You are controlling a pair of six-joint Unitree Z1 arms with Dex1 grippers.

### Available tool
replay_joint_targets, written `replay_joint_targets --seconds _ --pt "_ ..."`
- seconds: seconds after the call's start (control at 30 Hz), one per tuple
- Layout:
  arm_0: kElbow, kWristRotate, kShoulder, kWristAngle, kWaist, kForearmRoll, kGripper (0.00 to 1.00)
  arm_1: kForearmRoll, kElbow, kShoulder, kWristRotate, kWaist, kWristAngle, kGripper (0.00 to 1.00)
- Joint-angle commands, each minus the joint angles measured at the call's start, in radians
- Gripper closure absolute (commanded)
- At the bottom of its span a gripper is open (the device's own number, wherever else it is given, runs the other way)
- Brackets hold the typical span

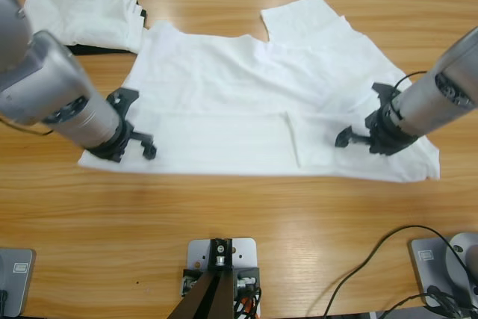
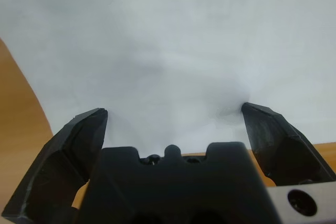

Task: Fold clothes

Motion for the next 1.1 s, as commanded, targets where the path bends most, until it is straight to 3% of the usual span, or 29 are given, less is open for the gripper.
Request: replay_joint_targets --seconds 0.03,0.3,0.73,1.1 --pt "0.149 -0.094 -0.074 -0.034 -0.059 0.026 0.004 0.006 0.077 -0.055 0.121 0.125 0.009 0.055" --pt "0.237 -0.144 -0.133 -0.037 -0.084 0.027 0.0 0.054 0.083 -0.104 0.207 0.204 0.012 0.055" --pt "0.285 -0.249 -0.163 -0.043 -0.197 0.026 0.0 0.06 0.124 -0.137 0.36 0.369 0.014 0.033" --pt "0.333 -0.321 -0.233 -0.043 -0.204 0.057 0.0 0.087 0.13 -0.185 0.42 0.433 0.013 0.036"
